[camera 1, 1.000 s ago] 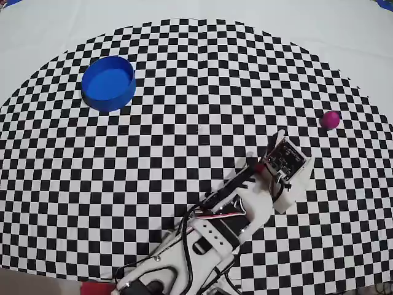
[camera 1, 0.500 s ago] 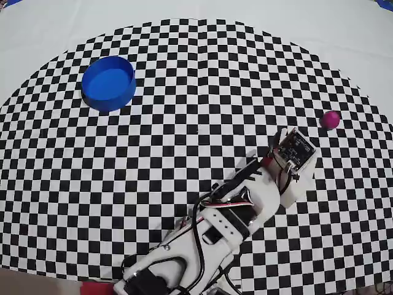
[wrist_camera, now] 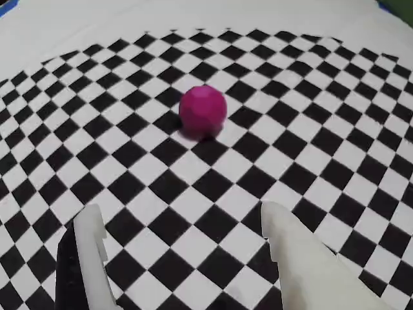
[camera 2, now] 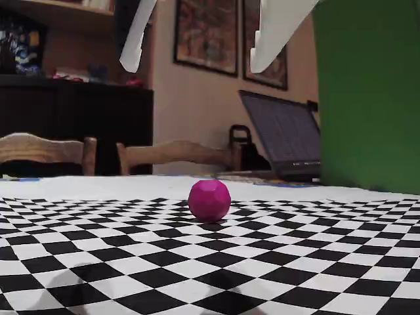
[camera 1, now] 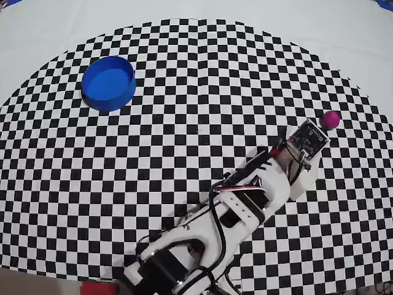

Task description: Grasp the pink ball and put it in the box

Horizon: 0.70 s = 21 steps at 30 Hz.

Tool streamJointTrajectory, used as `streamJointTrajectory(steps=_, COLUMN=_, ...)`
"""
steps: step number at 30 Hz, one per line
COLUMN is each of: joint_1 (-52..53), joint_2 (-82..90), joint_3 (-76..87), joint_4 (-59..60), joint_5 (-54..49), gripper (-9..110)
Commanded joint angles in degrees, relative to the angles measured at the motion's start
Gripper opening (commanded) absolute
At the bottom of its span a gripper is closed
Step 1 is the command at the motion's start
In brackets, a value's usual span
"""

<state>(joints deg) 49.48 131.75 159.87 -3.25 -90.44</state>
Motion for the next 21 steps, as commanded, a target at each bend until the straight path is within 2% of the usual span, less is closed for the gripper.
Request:
streamJointTrajectory(steps=1, joint_1=1.14, joint_2=-4.04, joint_3=-4.04, joint_4=-2.55, joint_5=0.62, gripper=28)
streamJointTrajectory(steps=21, joint_1=1.76, joint_2=-22.76, joint_3=-19.51, joint_4=-0.62, joint_5=0.35, gripper=28)
